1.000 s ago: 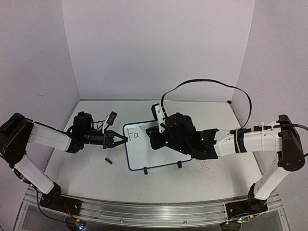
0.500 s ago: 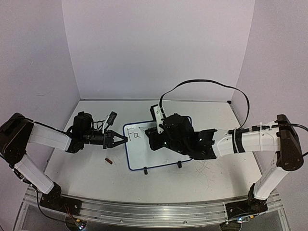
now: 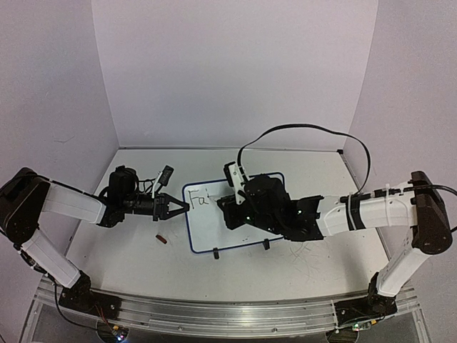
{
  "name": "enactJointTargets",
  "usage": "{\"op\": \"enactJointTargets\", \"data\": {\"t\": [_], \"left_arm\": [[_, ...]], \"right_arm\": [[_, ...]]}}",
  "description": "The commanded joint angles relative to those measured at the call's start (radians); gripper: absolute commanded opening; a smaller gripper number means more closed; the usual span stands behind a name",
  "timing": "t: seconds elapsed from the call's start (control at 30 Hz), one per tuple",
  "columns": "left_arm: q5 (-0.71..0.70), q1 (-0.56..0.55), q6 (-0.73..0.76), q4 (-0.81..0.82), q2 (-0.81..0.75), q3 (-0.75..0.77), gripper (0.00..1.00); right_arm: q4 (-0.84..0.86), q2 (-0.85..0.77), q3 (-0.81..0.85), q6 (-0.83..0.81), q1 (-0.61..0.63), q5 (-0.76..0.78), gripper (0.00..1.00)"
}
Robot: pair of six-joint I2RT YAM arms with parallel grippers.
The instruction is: Write a sentence on the whiteboard
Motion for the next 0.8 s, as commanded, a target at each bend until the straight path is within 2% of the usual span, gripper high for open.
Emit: {"op": "enactJointTargets", "data": {"t": [0.0,0.77], "left_arm": [[0.023,-0.004,0.011,0.006,-0.017,0.031,0.0],[0.024,-0.004,0.013,0.004,-0.014,0.033,0.0]], "right_arm": [[0.012,-0.013,0.019,0.001,0.004,0.011,0.0],[-0.041,0.009,0.014,0.031,0.007,0.026,0.0]]}}
